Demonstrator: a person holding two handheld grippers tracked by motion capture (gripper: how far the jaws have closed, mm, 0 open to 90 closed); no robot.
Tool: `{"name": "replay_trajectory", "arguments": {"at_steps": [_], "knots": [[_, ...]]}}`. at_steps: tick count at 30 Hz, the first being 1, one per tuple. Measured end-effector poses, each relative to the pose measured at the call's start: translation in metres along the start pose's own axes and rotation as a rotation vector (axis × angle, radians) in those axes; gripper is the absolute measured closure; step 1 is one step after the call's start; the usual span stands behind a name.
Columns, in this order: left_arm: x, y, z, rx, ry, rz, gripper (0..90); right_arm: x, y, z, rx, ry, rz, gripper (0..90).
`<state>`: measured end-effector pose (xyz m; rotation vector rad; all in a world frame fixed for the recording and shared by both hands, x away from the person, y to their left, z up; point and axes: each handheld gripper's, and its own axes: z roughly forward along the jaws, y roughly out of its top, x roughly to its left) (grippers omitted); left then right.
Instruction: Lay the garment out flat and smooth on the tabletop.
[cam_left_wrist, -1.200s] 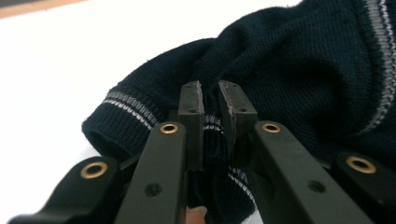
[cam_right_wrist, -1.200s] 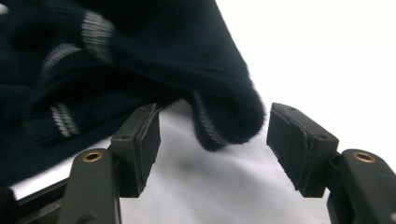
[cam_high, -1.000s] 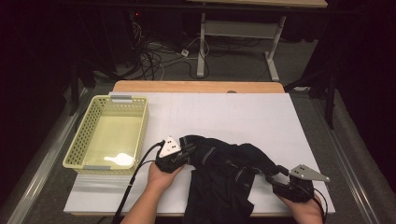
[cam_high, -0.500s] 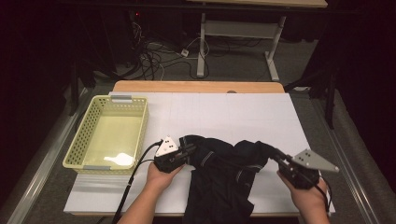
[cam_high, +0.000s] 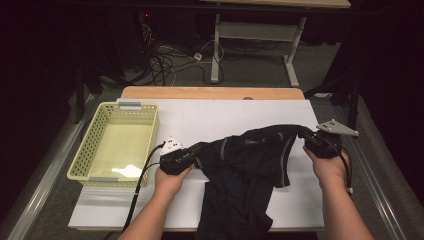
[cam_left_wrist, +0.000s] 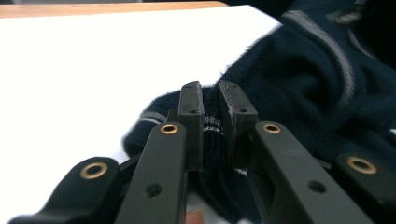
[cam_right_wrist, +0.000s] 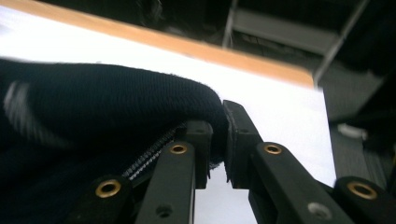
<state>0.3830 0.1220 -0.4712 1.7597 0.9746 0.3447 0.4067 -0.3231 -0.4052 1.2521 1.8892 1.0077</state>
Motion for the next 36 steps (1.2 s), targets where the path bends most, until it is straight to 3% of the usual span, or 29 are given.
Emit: {"name": "replay_trajectory", "arguments": {"at_steps": [2,4,6,9,12,14,15,18,21,22,23,24,26,30,33,36], "knots": [[0.003,0.0,0.003,0.017,0.014,-0.011,78.4,-0.001,-0.01,0.014,0.075,0.013,0.007,80.7],[0.002,-0.001,0.003,0.026,0.014,-0.007,75.5,0.003,-0.017,0.023,0.118,0.046,0.007,66.4],[-0.002,0.001,-0.001,0.027,0.031,0.008,62.8,0.008,-0.019,0.019,0.088,0.06,0.016,52.9],[-0.01,0.007,-0.015,-0.024,0.049,0.039,47.8,0.014,-0.018,0.003,0.045,0.068,0.01,46.4],[-0.021,0.012,-0.032,-0.071,-0.01,0.058,45.9,0.022,-0.019,-0.018,0.002,0.098,0.0,46.4],[-0.031,0.009,-0.038,-0.074,-0.087,0.092,55.8,0.031,-0.025,-0.027,-0.003,0.129,-0.015,46.4],[-0.037,0.007,-0.038,-0.068,-0.104,0.106,57.6,0.037,-0.029,-0.029,0.006,0.148,-0.018,46.4],[-0.054,-0.002,-0.03,-0.013,-0.165,0.126,57.6,0.053,-0.046,-0.027,0.047,0.193,-0.025,46.0],[-0.063,-0.012,-0.01,0.124,-0.2,0.135,57.2,0.065,-0.063,-0.019,0.089,0.213,-0.007,40.4],[-0.063,-0.015,-0.002,0.185,-0.199,0.125,53.5,0.067,-0.067,-0.017,0.108,0.215,0.0,38.4],[-0.063,-0.017,0.006,0.239,-0.168,0.125,50.0,0.068,-0.072,-0.014,0.124,0.222,0.012,37.1],[-0.064,-0.02,0.012,0.275,-0.132,0.134,46.7,0.069,-0.075,-0.012,0.145,0.231,0.025,34.9],[-0.063,-0.018,0.017,0.31,-0.133,0.109,42.9,0.069,-0.079,-0.009,0.179,0.233,0.049,32.0],[-0.065,-0.017,0.023,0.347,-0.179,0.118,53.2,0.069,-0.078,-0.007,0.221,0.23,0.071,34.0],[-0.068,-0.017,0.024,0.35,-0.197,0.114,63.8,0.07,-0.078,-0.008,0.221,0.274,0.065,53.0],[-0.072,-0.019,0.022,0.333,-0.189,0.16,70.6,0.073,-0.08,-0.009,0.2,0.316,0.045,65.7]]}}
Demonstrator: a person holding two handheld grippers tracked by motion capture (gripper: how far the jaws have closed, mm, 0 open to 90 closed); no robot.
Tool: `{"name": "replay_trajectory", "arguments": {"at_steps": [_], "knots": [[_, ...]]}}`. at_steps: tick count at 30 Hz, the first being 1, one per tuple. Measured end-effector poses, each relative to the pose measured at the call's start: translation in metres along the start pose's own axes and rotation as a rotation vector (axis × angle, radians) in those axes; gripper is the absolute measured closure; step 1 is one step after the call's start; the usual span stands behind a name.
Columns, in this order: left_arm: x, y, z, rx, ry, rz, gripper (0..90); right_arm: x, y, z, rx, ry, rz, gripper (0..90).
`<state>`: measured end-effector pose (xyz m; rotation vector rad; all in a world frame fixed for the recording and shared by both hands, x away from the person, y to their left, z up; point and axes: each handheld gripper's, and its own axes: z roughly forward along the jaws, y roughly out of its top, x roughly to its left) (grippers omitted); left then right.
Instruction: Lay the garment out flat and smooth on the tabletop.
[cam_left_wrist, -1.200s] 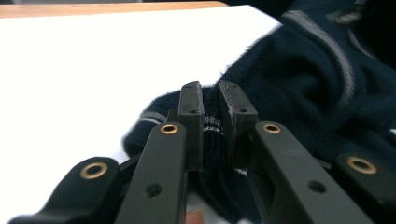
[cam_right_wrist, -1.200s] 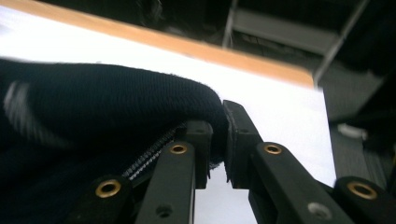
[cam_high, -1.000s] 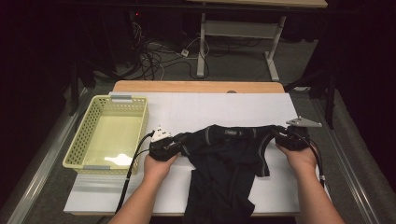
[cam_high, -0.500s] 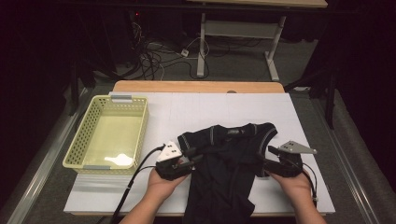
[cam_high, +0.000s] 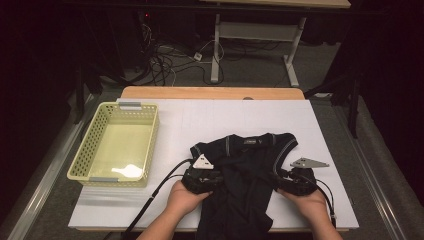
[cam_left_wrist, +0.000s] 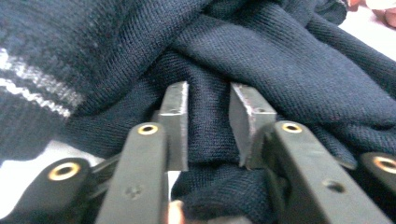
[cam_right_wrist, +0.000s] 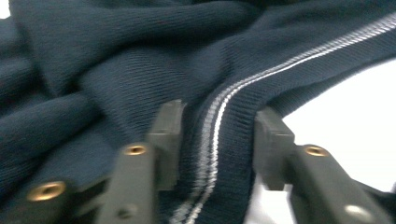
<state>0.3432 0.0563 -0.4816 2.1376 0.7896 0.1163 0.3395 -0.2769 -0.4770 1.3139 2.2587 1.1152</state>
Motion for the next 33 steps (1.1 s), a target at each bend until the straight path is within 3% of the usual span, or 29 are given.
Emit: {"name": "replay_trajectory", "arguments": {"at_steps": [3,8,13,21,26,30,32,33], "knots": [[-0.004,-0.001,-0.001,-0.008,0.023,0.029,74.2,0.004,-0.001,-0.001,-0.01,-0.005,-0.034,71.4],[-0.002,-0.004,-0.008,-0.019,-0.007,0.003,77.8,0.011,-0.003,-0.004,-0.033,-0.035,-0.079,75.1],[-0.012,-0.009,-0.015,-0.026,-0.028,0.034,79.9,0.01,-0.002,-0.016,-0.068,-0.072,-0.132,75.6],[-0.038,-0.016,-0.015,-0.041,-0.123,0.079,80.5,-0.016,-0.013,-0.047,-0.09,-0.122,-0.103,75.7],[-0.041,-0.018,-0.019,-0.053,-0.124,0.09,79.8,-0.026,-0.029,-0.06,-0.112,-0.139,-0.066,75.7],[-0.037,-0.016,-0.032,-0.093,-0.117,0.049,70.8,-0.023,-0.036,-0.06,-0.113,-0.145,-0.079,75.6],[-0.038,-0.015,-0.041,-0.131,-0.116,0.005,61.9,-0.021,-0.038,-0.06,-0.114,-0.151,-0.085,75.5],[-0.039,-0.014,-0.046,-0.148,-0.093,0.005,56.7,-0.02,-0.038,-0.061,-0.113,-0.154,-0.088,75.5]]}}
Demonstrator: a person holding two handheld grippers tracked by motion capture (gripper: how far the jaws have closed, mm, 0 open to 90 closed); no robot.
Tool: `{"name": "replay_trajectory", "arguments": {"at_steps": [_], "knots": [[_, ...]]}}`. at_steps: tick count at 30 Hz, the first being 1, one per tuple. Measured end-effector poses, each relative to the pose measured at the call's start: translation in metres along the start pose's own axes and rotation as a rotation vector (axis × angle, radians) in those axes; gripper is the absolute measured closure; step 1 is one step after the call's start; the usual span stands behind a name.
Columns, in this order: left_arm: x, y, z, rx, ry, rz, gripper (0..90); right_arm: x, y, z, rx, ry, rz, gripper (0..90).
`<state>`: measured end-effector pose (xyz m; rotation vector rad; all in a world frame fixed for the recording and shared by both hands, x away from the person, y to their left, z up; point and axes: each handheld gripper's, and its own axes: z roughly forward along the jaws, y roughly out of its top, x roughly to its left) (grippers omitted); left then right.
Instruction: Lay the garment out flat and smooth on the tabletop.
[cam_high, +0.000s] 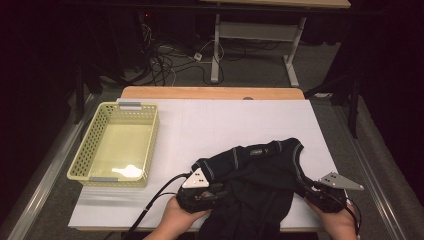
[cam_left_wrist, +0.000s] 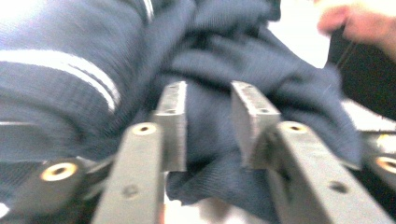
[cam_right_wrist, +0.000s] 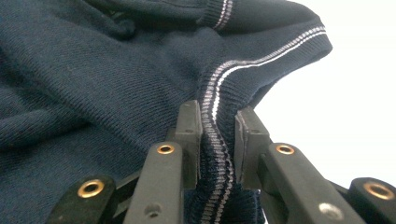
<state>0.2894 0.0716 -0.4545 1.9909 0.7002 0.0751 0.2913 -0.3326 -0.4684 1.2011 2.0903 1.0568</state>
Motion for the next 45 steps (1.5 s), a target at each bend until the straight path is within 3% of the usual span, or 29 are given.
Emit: {"name": "replay_trajectory", "arguments": {"at_steps": [3,6,8,10,11,12,13,14,17,19,21,23,26,30,32,33,34,37,40,42,44,45], "knots": [[0.001,0.007,-0.013,-0.041,0.139,0.048,46.9,0.001,-0.002,0.0,-0.001,-0.007,-0.021,75.6],[0.014,0.012,-0.015,-0.061,0.205,0.014,46.4,-0.001,-0.004,0.001,0.0,-0.002,-0.016,75.5],[0.023,0.017,-0.009,-0.033,0.247,-0.002,39.3,0.0,-0.004,0.001,-0.003,-0.004,-0.018,75.5],[0.029,0.021,0.001,0.013,0.302,0.019,34.5,0.0,-0.004,0.001,-0.002,-0.001,-0.016,75.5],[0.033,0.023,0.006,0.043,0.316,0.005,28.2,-0.001,-0.004,0.001,-0.001,0.002,-0.014,75.5],[0.038,0.024,0.011,0.067,0.305,-0.025,26.1,-0.001,-0.004,0.002,-0.003,0.004,-0.014,75.5],[0.043,0.024,0.016,0.086,0.268,-0.052,28.0,-0.001,-0.004,0.001,-0.002,0.004,-0.011,75.5],[0.045,0.023,0.019,0.098,0.237,-0.061,38.8,-0.001,-0.004,0.001,-0.003,0.005,-0.014,75.6],[0.045,0.028,0.023,0.106,0.25,0.0,67.1,0.0,-0.004,0.001,-0.004,0.013,-0.022,76.8],[0.044,0.04,0.019,0.097,0.272,0.045,72.0,0.0,-0.004,0.0,-0.008,0.015,-0.027,77.1],[0.047,0.057,0.013,0.071,0.279,0.056,72.7,-0.001,-0.003,-0.002,-0.014,0.012,-0.034,77.2],[0.055,0.076,0.006,0.041,0.296,0.04,72.7,-0.005,-0.002,-0.008,-0.024,0.003,-0.035,77.2],[0.077,0.097,0.005,0.04,0.37,0.016,72.8,-0.013,-0.002,-0.02,-0.049,-0.039,-0.032,77.2],[0.118,0.096,0.02,0.054,0.426,-0.126,71.9,-0.029,-0.011,-0.029,-0.045,-0.079,-0.004,77.1],[0.131,0.089,0.029,0.077,0.423,-0.202,61.6,-0.033,-0.017,-0.03,-0.031,-0.083,0.004,77.0],[0.132,0.087,0.032,0.082,0.427,-0.219,53.4,-0.035,-0.02,-0.03,-0.025,-0.078,0.011,76.6],[0.128,0.085,0.032,0.064,0.442,-0.208,44.9,-0.035,-0.021,-0.029,-0.025,-0.068,0.019,74.8],[0.11,0.081,0.025,0.001,0.455,-0.125,33.5,-0.035,-0.017,-0.029,-0.048,-0.037,0.033,61.6],[0.091,0.073,0.013,-0.032,0.411,-0.073,32.3,-0.031,-0.008,-0.032,-0.087,-0.025,0.039,50.8],[0.079,0.065,0.007,-0.035,0.379,-0.045,36.9,-0.028,0.003,-0.035,-0.122,-0.021,0.033,49.4],[0.072,0.057,0.005,-0.043,0.363,-0.041,38.0,-0.027,0.014,-0.036,-0.143,-0.012,0.022,48.6],[0.072,0.054,0.008,-0.025,0.352,-0.049,38.5,-0.027,0.021,-0.034,-0.148,-0.013,0.016,48.6]]}}
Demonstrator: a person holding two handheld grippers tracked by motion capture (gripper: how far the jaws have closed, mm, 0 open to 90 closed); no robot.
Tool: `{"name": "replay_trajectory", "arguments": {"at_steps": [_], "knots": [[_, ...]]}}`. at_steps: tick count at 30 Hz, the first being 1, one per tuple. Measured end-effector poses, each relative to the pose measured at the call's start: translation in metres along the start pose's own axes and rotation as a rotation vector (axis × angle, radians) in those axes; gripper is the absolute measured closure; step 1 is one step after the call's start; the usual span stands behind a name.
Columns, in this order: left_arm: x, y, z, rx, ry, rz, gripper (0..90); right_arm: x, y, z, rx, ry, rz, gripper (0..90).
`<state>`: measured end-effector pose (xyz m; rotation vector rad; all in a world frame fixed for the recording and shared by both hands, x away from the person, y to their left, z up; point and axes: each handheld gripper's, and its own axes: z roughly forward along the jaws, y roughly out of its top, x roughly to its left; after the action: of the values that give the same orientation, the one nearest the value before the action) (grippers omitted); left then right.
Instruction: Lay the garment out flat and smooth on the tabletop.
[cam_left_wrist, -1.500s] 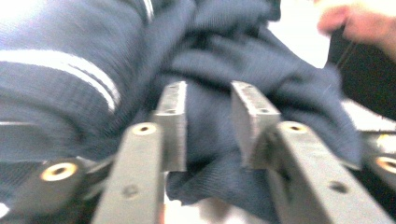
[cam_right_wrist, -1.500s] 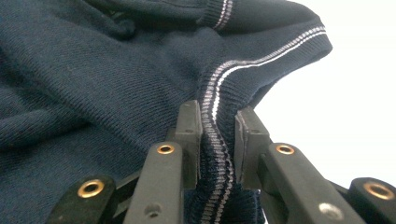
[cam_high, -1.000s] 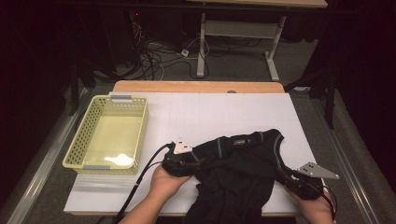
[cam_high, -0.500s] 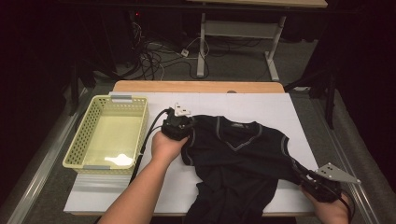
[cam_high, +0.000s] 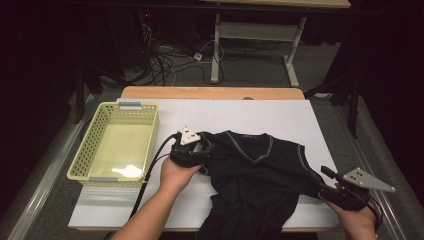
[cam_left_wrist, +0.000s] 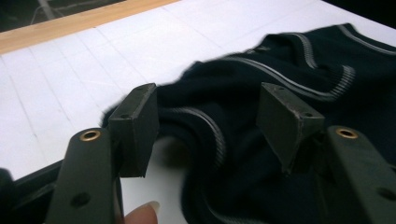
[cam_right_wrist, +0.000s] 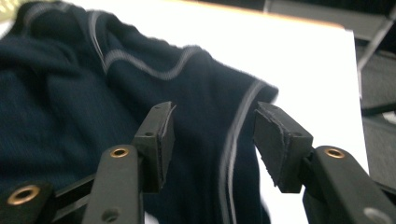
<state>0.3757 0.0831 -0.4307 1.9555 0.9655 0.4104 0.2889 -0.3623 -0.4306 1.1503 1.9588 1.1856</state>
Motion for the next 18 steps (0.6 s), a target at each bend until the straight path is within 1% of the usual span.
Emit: {"name": "replay_trajectory", "arguments": {"at_steps": [1,3,4,5,6,7,8,9,10,11,12,13,14,15,16,17,18], "knots": [[0.0,-0.003,0.005,0.046,0.006,0.011,39.4,0.0,0.006,0.004,-0.001,0.0,-0.004,48.6],[0.001,-0.01,0.02,0.124,0.039,0.035,38.5,-0.004,0.015,0.016,0.012,-0.005,-0.005,48.8],[0.001,-0.012,0.028,0.147,0.054,0.039,35.9,-0.008,0.019,0.024,0.029,-0.01,0.002,48.4],[0.002,-0.014,0.035,0.161,0.062,0.035,33.6,-0.013,0.022,0.034,0.056,-0.014,0.007,46.7],[0.005,-0.015,0.041,0.172,0.06,0.015,33.7,-0.017,0.023,0.044,0.087,-0.02,0.018,45.4],[0.009,-0.016,0.046,0.179,0.049,-0.018,33.6,-0.023,0.024,0.055,0.123,-0.034,0.025,43.2],[0.014,-0.016,0.05,0.179,0.03,-0.057,34.0,-0.028,0.023,0.065,0.162,-0.046,0.036,38.9],[0.018,-0.016,0.053,0.178,0.009,-0.083,37.5,-0.034,0.021,0.076,0.205,-0.054,0.063,33.8],[0.021,-0.017,0.056,0.185,-0.001,-0.094,42.3,-0.039,0.018,0.085,0.251,-0.048,0.099,29.8],[0.022,-0.018,0.059,0.198,-0.013,-0.083,51.1,-0.044,0.015,0.093,0.281,-0.041,0.119,25.4],[0.021,-0.018,0.06,0.196,-0.009,-0.068,56.7,-0.046,0.012,0.099,0.305,-0.043,0.126,22.2],[0.02,-0.018,0.06,0.198,-0.013,-0.054,61.8,-0.046,0.01,0.104,0.333,-0.032,0.13,21.1],[0.018,-0.018,0.061,0.205,-0.022,-0.032,66.6,-0.044,0.008,0.108,0.349,-0.019,0.118,18.3],[0.017,-0.017,0.061,0.209,-0.034,-0.012,72.8,-0.038,0.008,0.109,0.358,-0.039,0.082,21.4],[0.015,-0.017,0.06,0.207,-0.037,0.007,77.9,-0.034,0.008,0.109,0.359,-0.042,0.057,32.1],[0.014,-0.018,0.06,0.204,-0.031,0.029,79.1,-0.03,0.008,0.107,0.344,-0.021,0.047,43.3],[0.012,-0.018,0.058,0.207,-0.022,0.051,79.5,-0.026,0.008,0.105,0.333,0.0,0.022,55.7]]}}
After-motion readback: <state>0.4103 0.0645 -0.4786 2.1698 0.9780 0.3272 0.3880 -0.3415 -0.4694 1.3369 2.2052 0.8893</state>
